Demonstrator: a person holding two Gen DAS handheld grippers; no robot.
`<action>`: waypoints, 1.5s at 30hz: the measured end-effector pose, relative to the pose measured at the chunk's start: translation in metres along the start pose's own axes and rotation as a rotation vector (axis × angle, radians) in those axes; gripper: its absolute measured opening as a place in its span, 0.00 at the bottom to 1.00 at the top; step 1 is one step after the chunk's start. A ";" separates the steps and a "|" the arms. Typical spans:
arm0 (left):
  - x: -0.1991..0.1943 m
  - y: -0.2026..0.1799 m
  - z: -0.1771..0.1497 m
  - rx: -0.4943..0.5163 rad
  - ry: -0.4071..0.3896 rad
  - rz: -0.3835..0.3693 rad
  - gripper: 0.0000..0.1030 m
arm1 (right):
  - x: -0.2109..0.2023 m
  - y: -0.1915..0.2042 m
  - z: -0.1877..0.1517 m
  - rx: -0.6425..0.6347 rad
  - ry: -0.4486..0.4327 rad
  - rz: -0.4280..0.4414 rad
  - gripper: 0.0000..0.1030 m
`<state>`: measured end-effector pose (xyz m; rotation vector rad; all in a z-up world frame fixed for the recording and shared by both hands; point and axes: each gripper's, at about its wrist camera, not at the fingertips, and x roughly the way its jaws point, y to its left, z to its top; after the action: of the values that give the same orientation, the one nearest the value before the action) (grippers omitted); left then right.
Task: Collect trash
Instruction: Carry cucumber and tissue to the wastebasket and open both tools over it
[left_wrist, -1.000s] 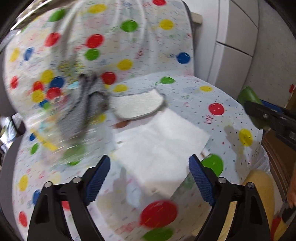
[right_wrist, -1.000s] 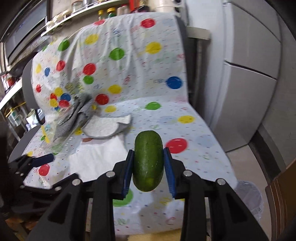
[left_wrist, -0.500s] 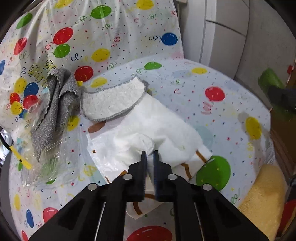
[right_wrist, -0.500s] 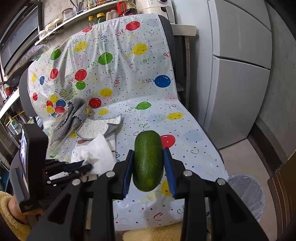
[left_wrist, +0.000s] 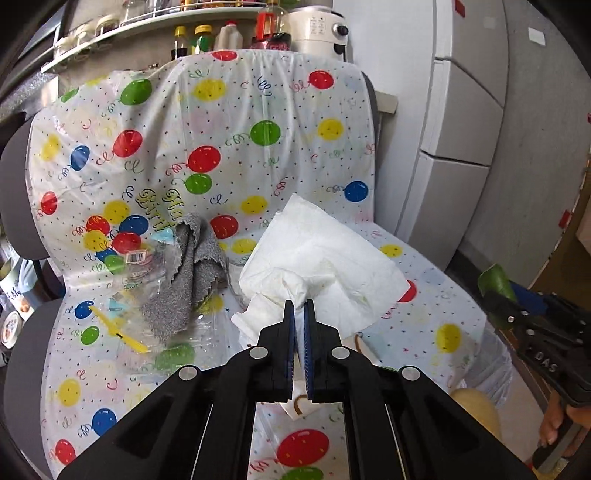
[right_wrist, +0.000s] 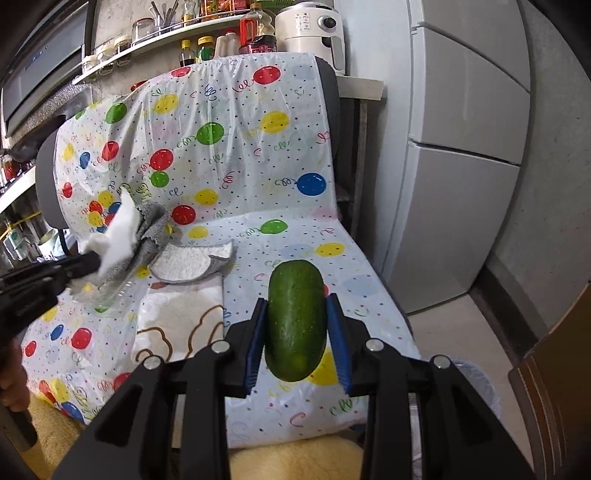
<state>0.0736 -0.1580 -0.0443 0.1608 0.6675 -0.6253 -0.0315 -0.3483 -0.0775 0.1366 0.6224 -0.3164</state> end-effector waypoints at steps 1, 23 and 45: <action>-0.001 -0.002 0.000 0.002 0.000 -0.002 0.05 | -0.001 -0.002 -0.001 0.003 0.000 -0.004 0.31; 0.017 -0.108 -0.016 0.135 0.042 -0.180 0.05 | -0.045 -0.091 -0.045 0.128 0.011 -0.172 0.31; 0.131 -0.305 -0.081 0.332 0.324 -0.524 0.10 | -0.012 -0.242 -0.142 0.431 0.199 -0.280 0.32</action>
<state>-0.0688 -0.4414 -0.1725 0.4087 0.9254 -1.2318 -0.1990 -0.5423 -0.1918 0.5019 0.7654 -0.7130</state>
